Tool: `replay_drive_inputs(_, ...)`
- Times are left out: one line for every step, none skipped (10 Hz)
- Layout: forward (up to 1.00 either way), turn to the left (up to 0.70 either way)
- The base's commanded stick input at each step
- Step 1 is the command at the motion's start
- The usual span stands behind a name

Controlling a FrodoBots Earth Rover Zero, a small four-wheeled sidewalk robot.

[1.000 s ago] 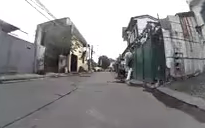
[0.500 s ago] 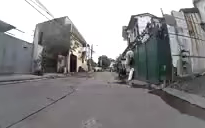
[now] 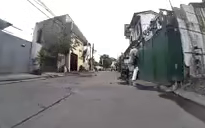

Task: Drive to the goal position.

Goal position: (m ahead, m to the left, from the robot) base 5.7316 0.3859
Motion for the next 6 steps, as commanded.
replay_drive_inputs(1.0, -0.24)
replay_drive_inputs(1.0, 0.0)
replay_drive_inputs(1.0, 0.0)
replay_drive_inputs(1.0, 0.0)
replay_drive_inputs(1.0, 0.0)
replay_drive_inputs(1.0, 0.0)
